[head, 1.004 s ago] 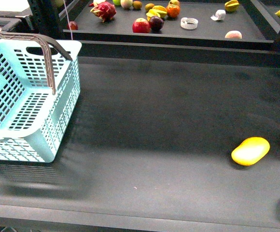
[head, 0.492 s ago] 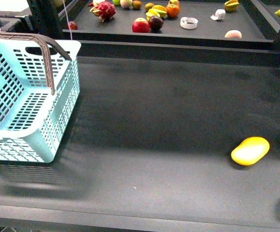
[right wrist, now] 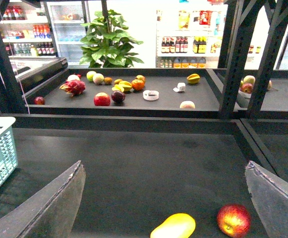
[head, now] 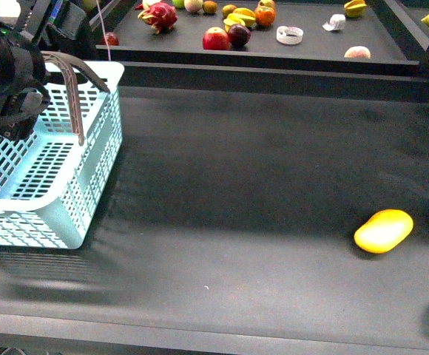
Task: Pick mango with right arm and hold basket with left
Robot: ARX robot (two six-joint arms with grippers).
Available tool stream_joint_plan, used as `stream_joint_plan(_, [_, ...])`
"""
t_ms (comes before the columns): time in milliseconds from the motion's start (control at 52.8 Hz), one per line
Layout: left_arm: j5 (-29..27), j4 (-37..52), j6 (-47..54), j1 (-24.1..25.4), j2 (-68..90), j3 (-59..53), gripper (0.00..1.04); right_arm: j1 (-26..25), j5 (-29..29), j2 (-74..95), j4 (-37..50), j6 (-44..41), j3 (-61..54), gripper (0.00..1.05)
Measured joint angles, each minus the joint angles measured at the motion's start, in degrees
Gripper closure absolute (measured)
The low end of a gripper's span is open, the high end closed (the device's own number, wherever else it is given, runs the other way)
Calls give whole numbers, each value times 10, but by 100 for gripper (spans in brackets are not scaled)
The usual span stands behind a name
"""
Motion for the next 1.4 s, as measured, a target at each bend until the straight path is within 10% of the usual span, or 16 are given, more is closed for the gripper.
stream_joint_plan(701, [40,-65,26,82,156,214,9,0,0,0,0,0,0,8])
stream_joint_plan(1041, [59,-78,10,93,175,253,85,0,0,0,0,0,0,8])
stream_joint_plan(1401, [61,-61,27,72,97,162,99,0,0,0,0,0,0,8])
